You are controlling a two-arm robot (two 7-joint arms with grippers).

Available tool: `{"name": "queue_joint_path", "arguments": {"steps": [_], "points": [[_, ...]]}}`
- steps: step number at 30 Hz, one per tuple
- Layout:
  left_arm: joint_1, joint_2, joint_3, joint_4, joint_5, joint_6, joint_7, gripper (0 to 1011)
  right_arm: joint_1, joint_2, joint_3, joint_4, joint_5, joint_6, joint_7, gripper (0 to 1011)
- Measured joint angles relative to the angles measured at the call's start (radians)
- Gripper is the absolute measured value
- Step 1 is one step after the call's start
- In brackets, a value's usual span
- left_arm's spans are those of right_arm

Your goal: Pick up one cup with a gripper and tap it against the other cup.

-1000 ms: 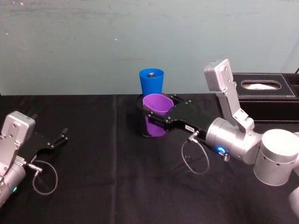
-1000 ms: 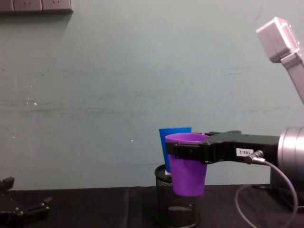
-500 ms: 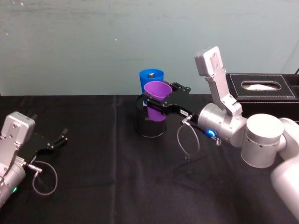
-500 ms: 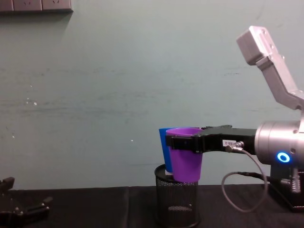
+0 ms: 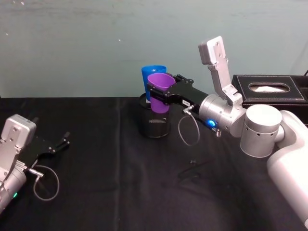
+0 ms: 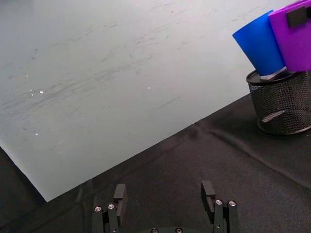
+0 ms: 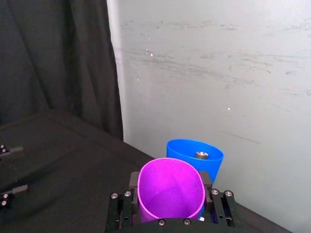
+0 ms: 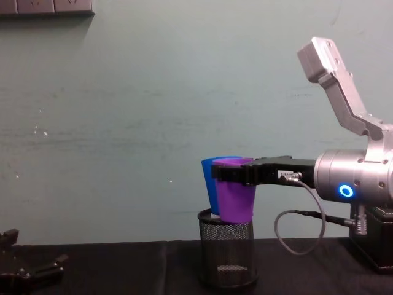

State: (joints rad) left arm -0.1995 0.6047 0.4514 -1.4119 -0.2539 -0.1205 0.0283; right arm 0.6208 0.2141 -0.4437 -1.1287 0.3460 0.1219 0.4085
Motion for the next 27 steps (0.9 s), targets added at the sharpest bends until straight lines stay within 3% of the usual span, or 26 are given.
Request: {"name": "queue_joint_path", "arguments": {"steps": [27], "points": [[0.0, 0.0, 0.0, 0.0, 0.0, 0.0, 0.0, 1000, 0.009, -0.014, 0.002, 0.018, 0.016, 0.015, 0.027, 729]]}}
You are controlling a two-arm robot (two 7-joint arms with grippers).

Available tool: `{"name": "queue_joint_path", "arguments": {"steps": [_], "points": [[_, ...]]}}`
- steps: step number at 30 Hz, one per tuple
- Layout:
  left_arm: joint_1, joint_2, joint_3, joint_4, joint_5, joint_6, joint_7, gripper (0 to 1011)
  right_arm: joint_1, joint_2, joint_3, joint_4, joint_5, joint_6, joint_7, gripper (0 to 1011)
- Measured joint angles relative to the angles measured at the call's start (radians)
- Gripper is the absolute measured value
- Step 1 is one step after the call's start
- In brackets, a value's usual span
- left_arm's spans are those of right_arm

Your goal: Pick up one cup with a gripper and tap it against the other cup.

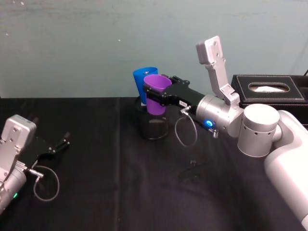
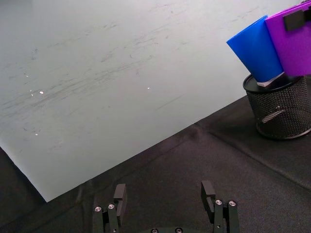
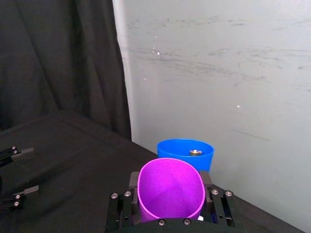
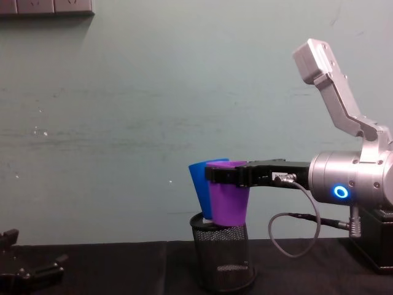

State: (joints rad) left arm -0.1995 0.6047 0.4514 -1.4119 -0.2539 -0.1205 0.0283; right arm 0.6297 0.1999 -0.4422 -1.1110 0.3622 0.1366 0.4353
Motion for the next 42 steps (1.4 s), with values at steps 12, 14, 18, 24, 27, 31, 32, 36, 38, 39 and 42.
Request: {"name": "queue_joint_path", "arguments": {"steps": [12, 14, 18, 24, 27, 31, 32, 36, 38, 39, 42], "points": [[0.0, 0.0, 0.0, 0.0, 0.0, 0.0, 0.0, 1000, 0.003, -0.005, -0.014, 0.006, 0.006, 0.015, 0.013, 729], [0.0, 0.0, 0.0, 0.0, 0.0, 0.0, 0.0, 1000, 0.004, -0.006, -0.016, 0.008, 0.006, 0.014, 0.014, 729], [0.0, 0.0, 0.0, 0.0, 0.0, 0.0, 0.0, 1000, 0.005, -0.007, -0.017, 0.009, 0.01, 0.013, 0.017, 729], [0.0, 0.0, 0.0, 0.0, 0.0, 0.0, 0.0, 1000, 0.003, -0.006, -0.017, -0.003, 0.016, 0.012, 0.018, 729], [0.0, 0.0, 0.0, 0.0, 0.0, 0.0, 0.0, 1000, 0.001, -0.003, -0.017, -0.012, 0.021, 0.012, 0.019, 729], [0.0, 0.0, 0.0, 0.0, 0.0, 0.0, 0.0, 1000, -0.006, 0.0, -0.017, -0.026, 0.026, 0.013, 0.02, 729], [0.0, 0.0, 0.0, 0.0, 0.0, 0.0, 0.0, 1000, -0.009, 0.001, -0.018, -0.033, 0.029, 0.014, 0.02, 729], [0.0, 0.0, 0.0, 0.0, 0.0, 0.0, 0.0, 1000, -0.014, 0.004, -0.02, -0.046, 0.034, 0.018, 0.02, 729], [0.0, 0.0, 0.0, 0.0, 0.0, 0.0, 0.0, 1000, -0.014, 0.004, -0.022, -0.048, 0.036, 0.018, 0.02, 729], [0.0, 0.0, 0.0, 0.0, 0.0, 0.0, 0.0, 1000, -0.014, 0.004, -0.022, -0.049, 0.037, 0.018, 0.02, 729], [0.0, 0.0, 0.0, 0.0, 0.0, 0.0, 0.0, 1000, -0.014, 0.006, -0.024, -0.053, 0.039, 0.02, 0.018, 729]]}}
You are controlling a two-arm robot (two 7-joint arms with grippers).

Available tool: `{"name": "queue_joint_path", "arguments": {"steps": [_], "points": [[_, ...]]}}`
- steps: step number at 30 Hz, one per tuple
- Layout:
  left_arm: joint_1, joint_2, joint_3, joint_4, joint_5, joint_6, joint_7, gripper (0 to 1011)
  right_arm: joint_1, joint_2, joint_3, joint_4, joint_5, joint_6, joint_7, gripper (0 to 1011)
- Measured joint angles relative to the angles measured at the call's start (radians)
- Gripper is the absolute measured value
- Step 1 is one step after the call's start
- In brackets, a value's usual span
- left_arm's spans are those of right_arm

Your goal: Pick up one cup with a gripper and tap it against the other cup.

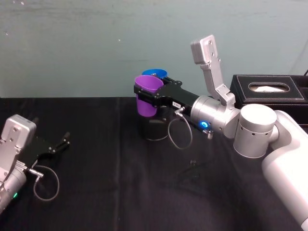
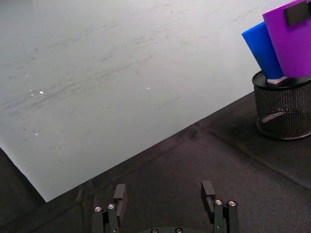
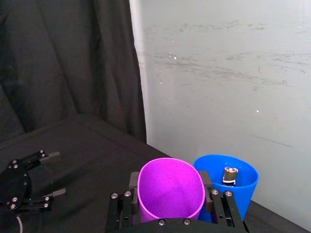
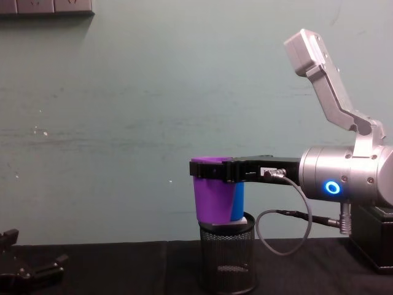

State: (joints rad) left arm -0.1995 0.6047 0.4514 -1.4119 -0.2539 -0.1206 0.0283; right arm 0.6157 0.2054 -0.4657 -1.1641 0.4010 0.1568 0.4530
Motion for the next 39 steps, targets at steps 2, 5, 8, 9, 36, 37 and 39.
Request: {"name": "queue_joint_path", "arguments": {"steps": [2, 5, 8, 9, 36, 37, 39], "points": [[0.0, 0.0, 0.0, 0.0, 0.0, 0.0, 0.0, 1000, 0.0, 0.0, -0.001, 0.0, 0.001, 0.0, -0.003, 729], [0.0, 0.0, 0.0, 0.0, 0.0, 0.0, 0.0, 1000, 0.0, 0.0, -0.002, 0.0, 0.002, 0.001, -0.005, 729], [0.0, 0.0, 0.0, 0.0, 0.0, 0.0, 0.0, 1000, 0.0, 0.0, -0.002, 0.001, 0.003, 0.001, -0.009, 729], [0.0, 0.0, 0.0, 0.0, 0.0, 0.0, 0.0, 1000, 0.0, 0.0, -0.002, 0.002, 0.003, 0.0, -0.01, 729], [0.0, 0.0, 0.0, 0.0, 0.0, 0.0, 0.0, 1000, 0.002, 0.001, 0.006, 0.016, 0.009, -0.01, -0.022, 729], [0.0, 0.0, 0.0, 0.0, 0.0, 0.0, 0.0, 1000, 0.002, 0.001, 0.006, 0.016, 0.009, -0.01, -0.022, 729], [0.0, 0.0, 0.0, 0.0, 0.0, 0.0, 0.0, 1000, 0.002, 0.0, 0.006, 0.016, 0.009, -0.01, -0.022, 729]]}}
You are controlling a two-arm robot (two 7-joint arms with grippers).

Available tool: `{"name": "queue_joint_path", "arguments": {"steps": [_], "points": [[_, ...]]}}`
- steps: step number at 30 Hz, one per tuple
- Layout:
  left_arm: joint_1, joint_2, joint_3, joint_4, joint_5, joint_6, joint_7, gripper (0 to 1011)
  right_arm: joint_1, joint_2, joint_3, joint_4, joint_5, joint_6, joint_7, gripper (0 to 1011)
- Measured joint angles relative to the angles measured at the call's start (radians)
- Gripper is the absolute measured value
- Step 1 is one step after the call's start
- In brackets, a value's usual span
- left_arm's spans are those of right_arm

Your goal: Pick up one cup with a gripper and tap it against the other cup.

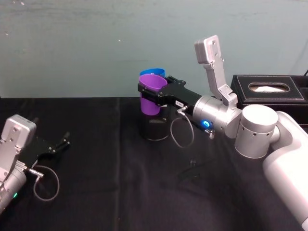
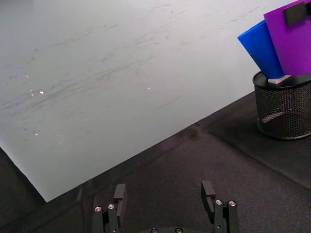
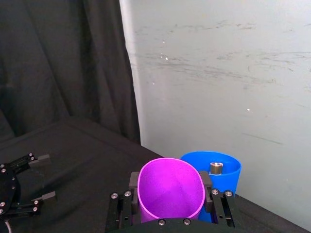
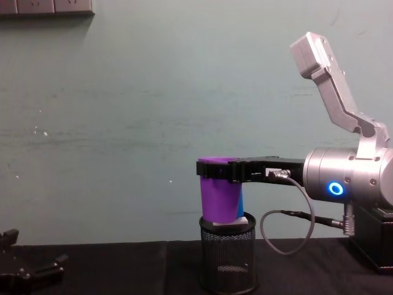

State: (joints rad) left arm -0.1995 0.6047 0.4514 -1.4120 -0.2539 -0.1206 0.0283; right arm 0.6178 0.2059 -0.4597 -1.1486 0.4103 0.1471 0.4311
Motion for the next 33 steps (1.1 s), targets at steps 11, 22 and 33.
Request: {"name": "queue_joint_path", "arguments": {"steps": [11, 22, 33], "points": [[0.0, 0.0, 0.0, 0.0, 0.0, 0.0, 0.0, 1000, 0.0, 0.0, 0.0, -0.001, -0.001, 0.0, 0.001, 729], [0.0, 0.0, 0.0, 0.0, 0.0, 0.0, 0.0, 1000, 0.0, 0.0, 0.0, -0.002, -0.001, 0.001, 0.001, 728], [0.0, 0.0, 0.0, 0.0, 0.0, 0.0, 0.0, 1000, 0.0, 0.0, 0.0, -0.002, -0.001, 0.001, 0.001, 729]]}}
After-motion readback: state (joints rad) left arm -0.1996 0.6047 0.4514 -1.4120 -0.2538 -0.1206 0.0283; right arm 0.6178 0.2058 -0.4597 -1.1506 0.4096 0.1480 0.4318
